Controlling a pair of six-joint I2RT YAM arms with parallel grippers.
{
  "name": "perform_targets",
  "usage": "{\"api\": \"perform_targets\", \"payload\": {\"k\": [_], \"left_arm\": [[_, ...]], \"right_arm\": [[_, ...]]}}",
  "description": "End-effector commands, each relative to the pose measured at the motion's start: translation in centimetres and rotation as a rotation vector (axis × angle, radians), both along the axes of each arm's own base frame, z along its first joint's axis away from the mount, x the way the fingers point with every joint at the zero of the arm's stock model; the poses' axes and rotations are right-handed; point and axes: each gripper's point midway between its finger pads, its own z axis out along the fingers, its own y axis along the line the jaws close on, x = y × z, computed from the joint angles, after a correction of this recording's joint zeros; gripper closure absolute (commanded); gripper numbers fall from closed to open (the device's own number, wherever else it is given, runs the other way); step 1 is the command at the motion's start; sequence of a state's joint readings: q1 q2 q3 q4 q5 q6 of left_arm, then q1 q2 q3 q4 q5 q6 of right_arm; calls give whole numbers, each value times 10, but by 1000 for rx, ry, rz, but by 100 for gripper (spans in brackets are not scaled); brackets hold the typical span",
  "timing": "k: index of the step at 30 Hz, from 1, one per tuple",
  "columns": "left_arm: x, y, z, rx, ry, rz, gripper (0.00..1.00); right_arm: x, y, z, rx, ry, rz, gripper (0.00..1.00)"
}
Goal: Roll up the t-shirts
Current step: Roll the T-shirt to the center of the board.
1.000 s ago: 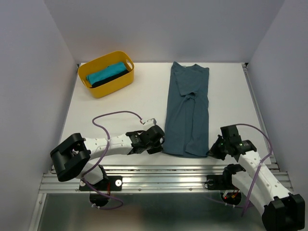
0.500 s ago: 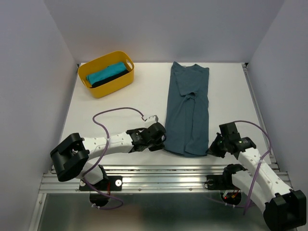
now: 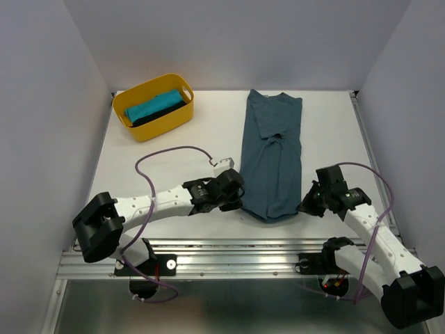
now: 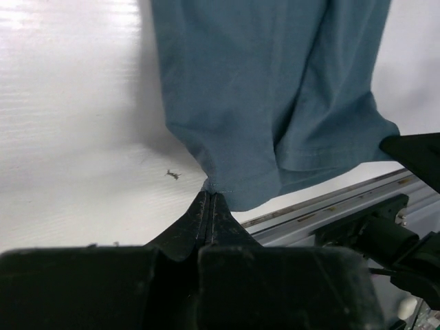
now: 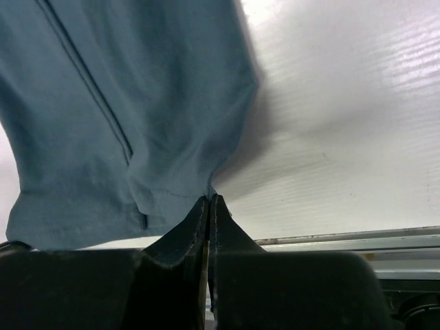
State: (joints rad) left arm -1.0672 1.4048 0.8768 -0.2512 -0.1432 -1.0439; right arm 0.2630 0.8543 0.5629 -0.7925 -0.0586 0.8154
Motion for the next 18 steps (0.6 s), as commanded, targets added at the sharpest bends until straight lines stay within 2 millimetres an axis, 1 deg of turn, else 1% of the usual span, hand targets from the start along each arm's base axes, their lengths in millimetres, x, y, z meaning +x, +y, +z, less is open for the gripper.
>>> {"api": "perform_targets", "payload": {"k": [1, 5, 6, 9, 14, 18], "left_arm": [[14, -6, 20, -2, -58, -2, 100], [21, -10, 23, 0, -68, -4, 100], [23, -12, 25, 0, -68, -3, 100], [30, -11, 28, 1, -79, 6, 100], [46, -7, 28, 13, -96, 29, 100], [60, -8, 37, -3, -123, 41, 100]], "right_arm": [[23, -2, 25, -26, -94, -13, 99], [27, -1, 30, -25, -102, -12, 99], [30, -7, 31, -54, -113, -30, 99], [35, -9, 37, -69, -133, -43, 99], [49, -13, 45, -104, -158, -51, 99], [62, -15, 51, -131, -181, -52, 99]]}}
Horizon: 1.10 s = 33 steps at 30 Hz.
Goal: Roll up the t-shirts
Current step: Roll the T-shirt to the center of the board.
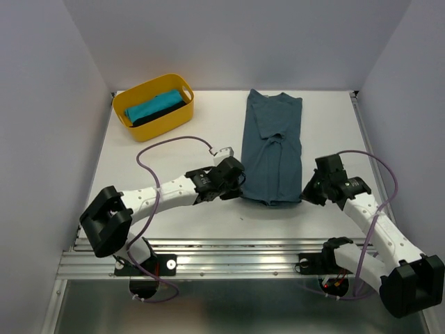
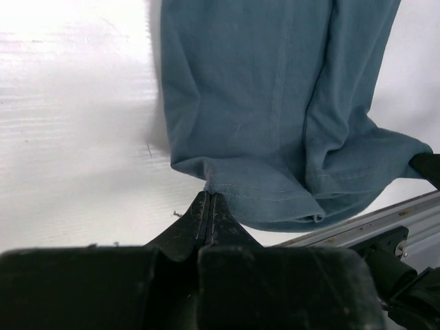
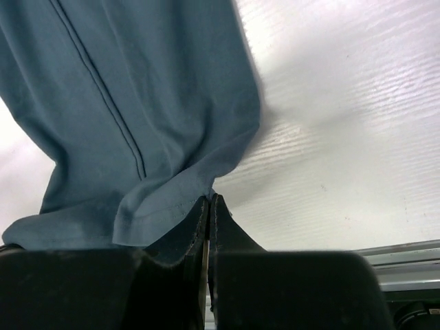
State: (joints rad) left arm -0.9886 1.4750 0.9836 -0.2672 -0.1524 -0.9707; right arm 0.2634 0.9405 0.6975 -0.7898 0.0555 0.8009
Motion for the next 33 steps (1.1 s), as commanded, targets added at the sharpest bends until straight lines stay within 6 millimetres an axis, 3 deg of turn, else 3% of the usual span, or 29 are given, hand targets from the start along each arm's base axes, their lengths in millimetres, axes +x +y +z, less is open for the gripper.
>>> {"api": "perform_targets", "payload": {"k": [1, 9, 15, 20, 27, 33], "left_arm": [[22, -7, 21, -19, -69, 5, 100], [47, -25, 22, -22, -96, -22, 100], [55, -24, 17, 0, -89, -31, 100], [42, -16, 7, 12, -48, -51, 100], [22, -5, 5, -2, -1, -63, 100], [4, -1, -14, 39, 54, -82, 100]], "right_arm": [[28, -4, 20, -52, -93, -2, 99], [42, -11, 13, -115, -89, -16, 99], [49, -12, 10, -132, -86, -15, 99], [47, -5, 15, -96, -94, 7, 99], [22, -3, -2, -59, -48, 21, 99], [16, 2, 0, -18, -38, 15, 99]]}}
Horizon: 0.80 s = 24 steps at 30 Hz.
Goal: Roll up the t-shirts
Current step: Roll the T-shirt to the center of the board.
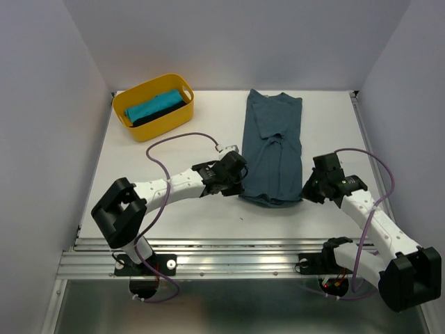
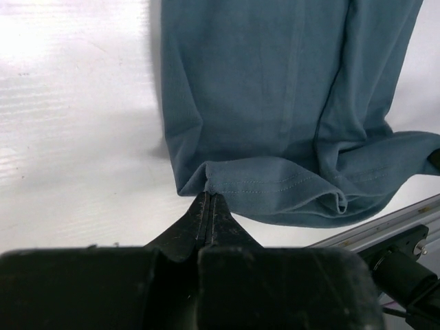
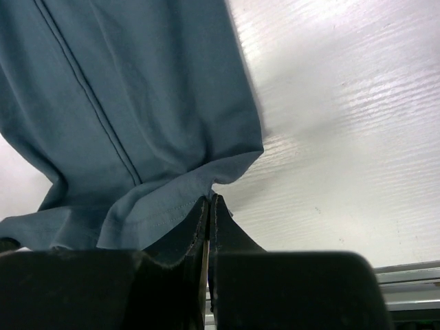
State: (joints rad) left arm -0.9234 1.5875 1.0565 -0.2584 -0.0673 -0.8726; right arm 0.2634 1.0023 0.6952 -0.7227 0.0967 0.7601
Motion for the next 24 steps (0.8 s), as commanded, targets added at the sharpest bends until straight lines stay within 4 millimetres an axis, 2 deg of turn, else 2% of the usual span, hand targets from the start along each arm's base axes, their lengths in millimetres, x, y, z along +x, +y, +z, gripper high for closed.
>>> {"api": "perform_targets", "payload": {"k": [1, 10, 24], "left_arm": [[-20, 6, -3, 6, 34, -24, 100], [-44, 6, -6, 28, 74, -63, 100], [-68, 25, -26, 64, 133, -65, 100]], "right_arm": [[0, 8, 8, 45, -18, -5, 99], [-16, 8, 0, 63, 41, -20, 99], [-27, 4, -6, 58, 53, -28, 99]]}}
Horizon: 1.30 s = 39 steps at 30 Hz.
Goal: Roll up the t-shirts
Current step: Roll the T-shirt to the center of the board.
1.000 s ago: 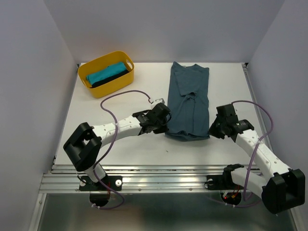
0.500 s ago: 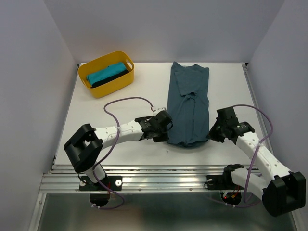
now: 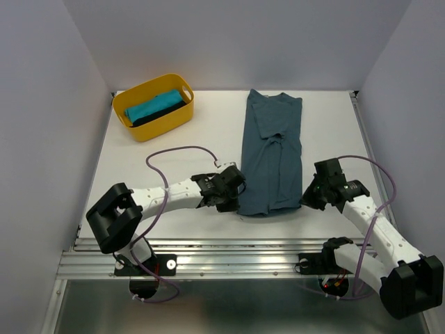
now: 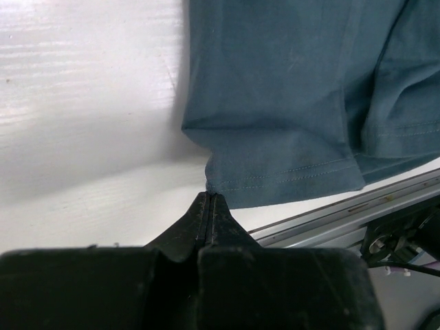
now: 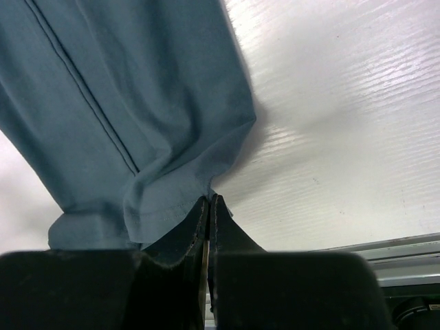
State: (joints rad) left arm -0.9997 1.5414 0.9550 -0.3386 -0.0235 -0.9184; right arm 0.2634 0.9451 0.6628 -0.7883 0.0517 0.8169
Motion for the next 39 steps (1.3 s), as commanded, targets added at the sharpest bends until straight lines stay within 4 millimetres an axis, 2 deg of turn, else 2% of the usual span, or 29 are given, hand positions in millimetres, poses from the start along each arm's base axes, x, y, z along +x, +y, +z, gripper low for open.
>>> {"api": "perform_targets", "payload": {"k": [1, 5, 11, 15, 24, 28, 34, 39], "left_arm": [[-12, 11, -3, 4, 18, -1, 100], [-15, 8, -8, 6, 32, -6, 100], [-11, -6, 7, -33, 12, -11, 100], [0, -13, 24, -40, -20, 5, 100], [26, -24, 33, -27, -51, 4, 100], [40, -28, 40, -32, -65, 9, 100], [51, -20, 32, -19, -59, 25, 100], [56, -22, 26, -40, -51, 26, 100]], "right_arm": [[-5, 1, -1, 6, 0, 0, 99], [-7, 3, -1, 16, -2, 17, 99], [-8, 3, 2, 19, -9, 25, 99], [-5, 1, 5, 8, -20, 9, 99], [13, -9, 18, -65, -49, -11, 99], [19, -8, 17, -67, -49, -17, 99], [27, -8, 14, -79, -48, -20, 99], [32, -9, 11, -88, -46, -26, 99]]}}
